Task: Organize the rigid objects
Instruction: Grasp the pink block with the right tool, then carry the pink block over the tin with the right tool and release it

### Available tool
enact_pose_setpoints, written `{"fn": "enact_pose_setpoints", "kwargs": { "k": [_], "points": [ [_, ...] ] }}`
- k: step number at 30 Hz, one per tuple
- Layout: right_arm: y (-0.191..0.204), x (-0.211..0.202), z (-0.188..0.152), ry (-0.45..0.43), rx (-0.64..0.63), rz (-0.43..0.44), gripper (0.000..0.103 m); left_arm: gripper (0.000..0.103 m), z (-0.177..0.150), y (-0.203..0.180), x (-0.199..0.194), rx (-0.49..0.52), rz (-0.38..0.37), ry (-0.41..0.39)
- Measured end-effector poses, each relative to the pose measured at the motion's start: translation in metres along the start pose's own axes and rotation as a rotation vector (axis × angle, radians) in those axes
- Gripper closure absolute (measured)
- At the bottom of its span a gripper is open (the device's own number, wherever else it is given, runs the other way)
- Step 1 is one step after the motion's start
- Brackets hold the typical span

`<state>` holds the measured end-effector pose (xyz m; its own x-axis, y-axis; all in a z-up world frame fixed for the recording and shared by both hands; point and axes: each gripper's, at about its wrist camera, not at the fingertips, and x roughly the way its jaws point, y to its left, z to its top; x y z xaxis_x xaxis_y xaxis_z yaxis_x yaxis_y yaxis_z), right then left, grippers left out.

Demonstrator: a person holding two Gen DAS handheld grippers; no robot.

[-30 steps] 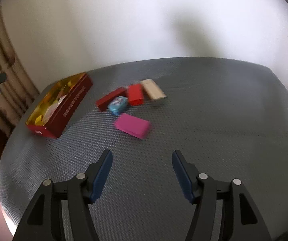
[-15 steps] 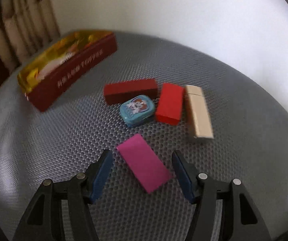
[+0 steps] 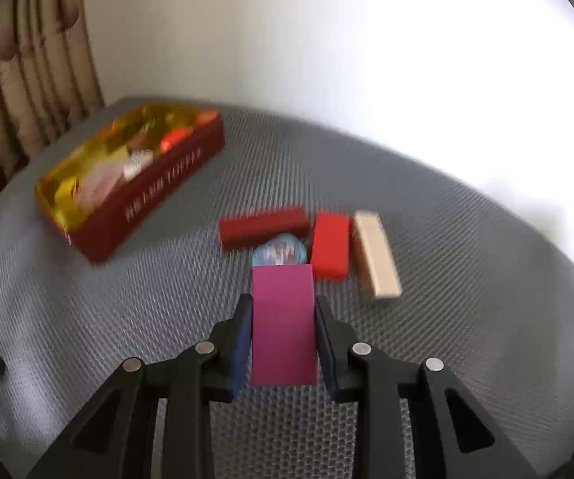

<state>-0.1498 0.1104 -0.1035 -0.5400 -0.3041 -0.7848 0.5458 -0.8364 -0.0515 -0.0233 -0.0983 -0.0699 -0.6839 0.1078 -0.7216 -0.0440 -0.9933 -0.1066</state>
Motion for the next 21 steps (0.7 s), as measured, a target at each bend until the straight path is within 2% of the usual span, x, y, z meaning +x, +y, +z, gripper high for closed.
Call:
{"fn": "enact_pose_setpoints", "kwargs": {
  "k": [5,11,17,21],
  "points": [
    [0.007,-0.033,0.034,-0.055,0.043,-0.094,0.073,0.020,-0.011,0.006,-0.016,0.008,0.041,-0.024],
    [0.031,-0.065,0.068,-0.114,0.045,-0.159,0.073,0.019,-0.021,0.017,-0.030,0.008,0.078,-0.067],
    [0.060,-0.088,0.099,-0.148,0.025,-0.189,0.073,0.019,-0.027,0.027,-0.030,0.016,0.113,-0.092],
    [0.081,-0.084,0.119,-0.161,0.025,-0.194,0.073,0.019,-0.031,0.033,-0.028,0.016,0.128,-0.107]
  ]
}}
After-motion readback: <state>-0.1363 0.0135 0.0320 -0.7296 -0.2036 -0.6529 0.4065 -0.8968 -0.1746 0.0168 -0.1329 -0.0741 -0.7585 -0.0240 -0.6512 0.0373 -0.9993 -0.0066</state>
